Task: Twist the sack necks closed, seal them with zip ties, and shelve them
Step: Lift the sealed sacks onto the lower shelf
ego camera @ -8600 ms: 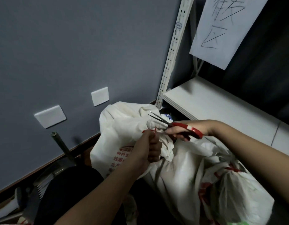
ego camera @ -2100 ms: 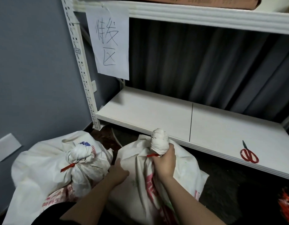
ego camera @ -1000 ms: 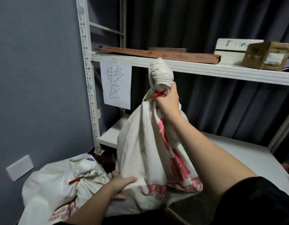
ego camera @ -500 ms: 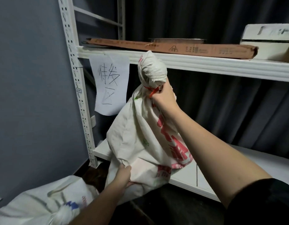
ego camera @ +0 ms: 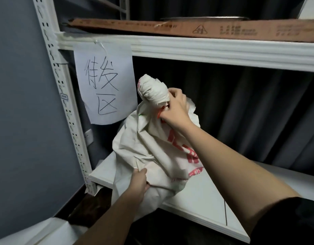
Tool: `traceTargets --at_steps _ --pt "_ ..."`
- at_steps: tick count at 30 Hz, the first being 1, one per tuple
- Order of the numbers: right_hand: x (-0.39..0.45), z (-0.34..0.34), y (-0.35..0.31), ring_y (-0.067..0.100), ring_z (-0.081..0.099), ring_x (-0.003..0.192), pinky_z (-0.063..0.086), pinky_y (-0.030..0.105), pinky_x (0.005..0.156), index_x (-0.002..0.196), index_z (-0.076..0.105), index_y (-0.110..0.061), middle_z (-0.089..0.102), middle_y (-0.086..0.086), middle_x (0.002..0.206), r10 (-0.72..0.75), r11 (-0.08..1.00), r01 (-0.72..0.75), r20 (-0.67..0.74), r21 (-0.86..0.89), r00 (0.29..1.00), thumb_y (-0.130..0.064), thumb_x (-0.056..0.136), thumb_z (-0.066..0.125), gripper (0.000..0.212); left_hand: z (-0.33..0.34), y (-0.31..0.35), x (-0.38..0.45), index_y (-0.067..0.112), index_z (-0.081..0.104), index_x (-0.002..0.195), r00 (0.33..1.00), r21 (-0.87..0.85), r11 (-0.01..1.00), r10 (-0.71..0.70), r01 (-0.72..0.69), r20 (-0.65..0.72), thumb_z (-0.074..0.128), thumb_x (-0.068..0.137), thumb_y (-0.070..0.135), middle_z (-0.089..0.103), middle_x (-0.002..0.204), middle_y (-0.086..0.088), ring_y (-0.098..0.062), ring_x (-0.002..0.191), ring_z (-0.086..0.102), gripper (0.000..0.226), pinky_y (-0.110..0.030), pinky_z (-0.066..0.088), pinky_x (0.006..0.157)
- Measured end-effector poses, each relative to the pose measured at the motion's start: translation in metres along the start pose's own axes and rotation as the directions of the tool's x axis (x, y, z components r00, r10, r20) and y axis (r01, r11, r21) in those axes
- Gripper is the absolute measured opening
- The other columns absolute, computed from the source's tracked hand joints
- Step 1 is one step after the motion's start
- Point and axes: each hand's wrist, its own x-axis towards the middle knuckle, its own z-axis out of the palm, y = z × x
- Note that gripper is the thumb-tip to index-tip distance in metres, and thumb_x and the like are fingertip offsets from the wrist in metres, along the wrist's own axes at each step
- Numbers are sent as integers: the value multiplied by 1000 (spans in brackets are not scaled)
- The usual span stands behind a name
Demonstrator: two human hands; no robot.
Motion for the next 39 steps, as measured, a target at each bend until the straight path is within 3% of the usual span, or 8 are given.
traceTargets --at_steps 9,13,17,20,25,29,35,39 --pt "19 71 57 28 54 109 43 45 94 131 31 -24 58 5 118 284 927 -267 -28 263 958 -35 82 59 57 12 0 70 19 45 120 999 -79 997 5 -2 40 41 97 7 58 119 -11 -27 110 58 26 -45 49 95" --pt "23 102 85 35 55 110 44 44 91 122 35 -16 55 11 122 426 886 -427 47 181 903 -39 89 58 47 3 6 72 11 39 112 993 403 915 -22 -28 119 53 93 9 50 82 -5 -12 62 49 24 -12 41 42" --pt "24 119 103 38 41 126 36 44 98 139 35 -18 38 16 138 502 859 -481 107 -174 858 -50 94 44 55 -12 1 69 7 40 118 967 796 589 253 -141 -15 63 84 24 51 112 -9 -29 103 57 45 -28 45 79" --pt "23 128 101 34 32 131 29 45 104 141 32 -18 37 15 143 448 869 -395 133 -297 884 -51 93 42 59 -19 7 68 10 42 130 719 911 194 680 -365 143 68 73 31 40 129 -12 -34 116 48 66 -39 46 89" --pt "-1 116 100 26 28 140 26 30 109 151 10 -10 30 9 153 340 891 -346 74 295 938 -31 84 66 89 -15 17 80 49 2 147 702 848 -410 490 -337 516 56 76 57 -7 160 -7 -43 143 5 89 -54 30 107" --pt "-51 121 109 25 27 139 24 46 113 145 26 -20 30 6 151 355 932 -363 -205 -2 912 -38 86 59 70 -12 21 85 53 -9 143 823 886 -346 370 -308 430 51 84 52 -9 160 -2 -41 141 15 84 -47 32 107" --pt "-80 150 133 43 -1 144 9 58 114 148 4 -46 -13 2 160 696 706 -702 274 -94 664 -65 86 46 78 -4 26 94 52 -9 144 890 930 -239 301 -278 343 50 88 44 -8 160 -8 -42 128 38 83 -42 35 104" --pt "-59 172 132 42 -4 145 4 47 117 150 4 -41 -12 7 160 598 755 -654 365 42 713 -58 90 48 77 -14 28 108 48 -8 146 881 941 -215 346 -261 324 51 88 44 -2 159 -12 -42 128 40 83 -43 35 104"
